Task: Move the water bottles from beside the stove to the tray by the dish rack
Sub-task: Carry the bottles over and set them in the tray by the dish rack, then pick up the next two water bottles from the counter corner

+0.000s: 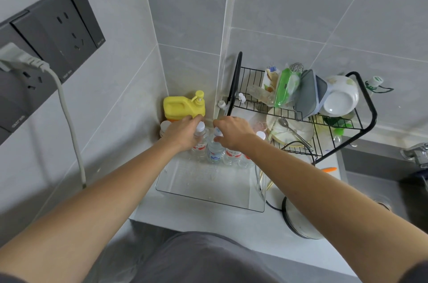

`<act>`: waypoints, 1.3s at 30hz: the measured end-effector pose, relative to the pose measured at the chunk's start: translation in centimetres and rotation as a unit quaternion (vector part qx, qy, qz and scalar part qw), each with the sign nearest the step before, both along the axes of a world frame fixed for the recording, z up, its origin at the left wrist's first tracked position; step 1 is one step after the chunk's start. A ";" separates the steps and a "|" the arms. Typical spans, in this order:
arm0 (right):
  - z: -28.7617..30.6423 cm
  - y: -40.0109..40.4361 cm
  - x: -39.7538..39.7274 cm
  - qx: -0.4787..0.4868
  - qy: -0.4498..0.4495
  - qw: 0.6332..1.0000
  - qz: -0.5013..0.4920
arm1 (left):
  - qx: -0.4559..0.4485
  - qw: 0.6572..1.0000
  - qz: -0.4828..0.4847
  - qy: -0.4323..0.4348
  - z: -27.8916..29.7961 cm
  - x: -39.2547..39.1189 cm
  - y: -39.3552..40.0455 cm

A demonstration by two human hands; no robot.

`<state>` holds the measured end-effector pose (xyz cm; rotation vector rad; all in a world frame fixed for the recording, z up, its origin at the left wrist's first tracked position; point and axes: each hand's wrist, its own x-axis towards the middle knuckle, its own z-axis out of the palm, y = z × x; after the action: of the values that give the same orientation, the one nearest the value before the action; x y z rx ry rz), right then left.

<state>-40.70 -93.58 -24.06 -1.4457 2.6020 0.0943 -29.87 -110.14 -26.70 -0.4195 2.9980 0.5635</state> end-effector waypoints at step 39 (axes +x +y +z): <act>5.1 58.5 29.5 -0.168 0.207 0.676 -0.687 | 0.009 0.815 -0.538 0.216 9.2 3.0 58.3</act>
<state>-11.16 -35.10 -18.98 0.9432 3.3715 -0.2877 -26.88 -51.79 -17.45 1.5017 2.8969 0.5653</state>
